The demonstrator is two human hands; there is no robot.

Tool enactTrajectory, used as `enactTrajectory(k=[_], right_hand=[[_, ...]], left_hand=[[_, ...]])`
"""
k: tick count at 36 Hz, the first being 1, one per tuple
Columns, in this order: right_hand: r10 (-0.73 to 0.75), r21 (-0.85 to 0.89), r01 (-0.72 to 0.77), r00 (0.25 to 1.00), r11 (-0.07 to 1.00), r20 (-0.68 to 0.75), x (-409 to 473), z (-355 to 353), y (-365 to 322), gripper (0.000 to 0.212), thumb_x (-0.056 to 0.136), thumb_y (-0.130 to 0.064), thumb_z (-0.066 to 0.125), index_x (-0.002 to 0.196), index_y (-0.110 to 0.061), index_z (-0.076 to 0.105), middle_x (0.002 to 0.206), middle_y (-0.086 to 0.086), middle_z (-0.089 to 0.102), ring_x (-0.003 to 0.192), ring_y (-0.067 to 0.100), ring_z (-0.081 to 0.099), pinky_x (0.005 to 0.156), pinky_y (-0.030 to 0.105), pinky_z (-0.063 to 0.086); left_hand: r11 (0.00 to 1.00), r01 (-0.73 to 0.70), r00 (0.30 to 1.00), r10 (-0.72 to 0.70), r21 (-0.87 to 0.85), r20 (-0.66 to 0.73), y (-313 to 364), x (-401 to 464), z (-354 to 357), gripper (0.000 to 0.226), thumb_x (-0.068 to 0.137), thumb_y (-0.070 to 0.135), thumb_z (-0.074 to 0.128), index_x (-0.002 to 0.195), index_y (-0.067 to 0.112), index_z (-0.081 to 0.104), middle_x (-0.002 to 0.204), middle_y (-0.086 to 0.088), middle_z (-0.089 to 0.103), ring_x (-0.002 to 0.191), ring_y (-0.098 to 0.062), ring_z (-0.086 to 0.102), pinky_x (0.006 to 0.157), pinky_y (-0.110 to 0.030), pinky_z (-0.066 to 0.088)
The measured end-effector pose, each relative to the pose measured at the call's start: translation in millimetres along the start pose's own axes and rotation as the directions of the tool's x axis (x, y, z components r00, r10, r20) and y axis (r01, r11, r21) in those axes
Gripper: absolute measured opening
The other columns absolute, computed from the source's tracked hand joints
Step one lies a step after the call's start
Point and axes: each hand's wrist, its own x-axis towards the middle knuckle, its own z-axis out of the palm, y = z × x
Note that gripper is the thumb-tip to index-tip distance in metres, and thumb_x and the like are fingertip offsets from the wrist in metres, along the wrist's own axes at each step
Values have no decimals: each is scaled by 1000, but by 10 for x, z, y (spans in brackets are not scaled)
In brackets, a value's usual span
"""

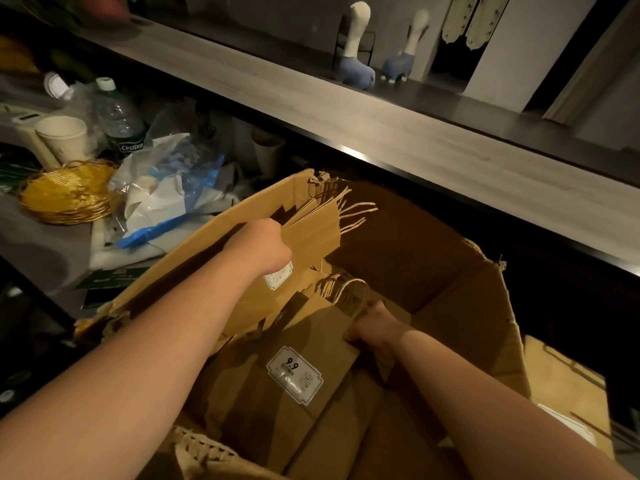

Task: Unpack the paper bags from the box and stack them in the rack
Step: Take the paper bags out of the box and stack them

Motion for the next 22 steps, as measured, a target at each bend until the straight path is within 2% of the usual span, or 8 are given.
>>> enactTrajectory(k=[2,4,6,9,14,19,20,22], right_hand=[[-6,-49,8,999,999,35,-35,-4,-32,30,78,2,70,99,-13,55,103,9,62,91,21,62,83,36,56],[-18,-104,24,998,994,59,-38,23,-46,21,81,-3,69,96,-14,60,102,7,63,92,19,62,84,34,56],[-33,-222,48,997,974,70,-17,88,-50,34,82,-9,69,115,-15,61,108,5,62,96,18,62,82,32,55],[-58,-408,91,994,908,91,20,196,-17,66,82,-18,70,142,-22,44,114,0,53,99,19,61,78,28,54],[-54,-485,71,997,871,49,53,269,6,89,78,-27,74,150,-14,24,134,8,44,110,25,57,90,35,54],[-57,-395,60,998,917,20,-19,234,-65,42,79,-20,73,116,-11,55,100,3,59,85,16,62,58,22,48],[-56,-387,67,998,919,39,-47,225,-96,34,81,-17,71,112,-9,59,94,4,60,81,14,62,57,22,49],[-55,-337,74,996,939,66,-87,200,-151,31,84,-13,69,112,-4,62,101,9,65,90,20,65,74,29,57]], left_hand=[[1000,-2,1000,2,-3,1,1,-3,3,8,90,25,61,95,18,61,89,-3,66,79,-19,64,58,-24,45],[1000,-1,1000,1,-1,-4,-2,-9,-3,8,90,24,61,95,18,60,88,-3,66,78,-19,63,59,-24,46],[1000,0,1000,0,1,-7,-4,-17,-9,7,90,24,60,94,18,60,87,-3,65,77,-19,63,62,-27,49],[1000,-2,1000,2,0,-3,4,-27,-20,6,90,23,60,92,18,59,85,-2,63,76,-18,61,61,-26,48],[1000,-6,1000,6,-3,-9,-14,-56,-32,6,90,22,61,88,18,57,85,-3,63,74,-17,60,58,-25,45],[1000,-3,1000,3,-23,-4,-21,-82,-45,5,90,22,60,90,18,58,86,-2,62,74,-17,59,56,-24,44],[1000,-2,1000,2,-22,-3,-26,-89,-49,5,90,22,60,89,18,58,86,-3,62,74,-17,58,56,-24,44],[1000,-2,1000,2,-21,-4,-27,-104,-58,5,91,22,59,90,17,58,85,-3,62,74,-17,59,58,-24,45]])
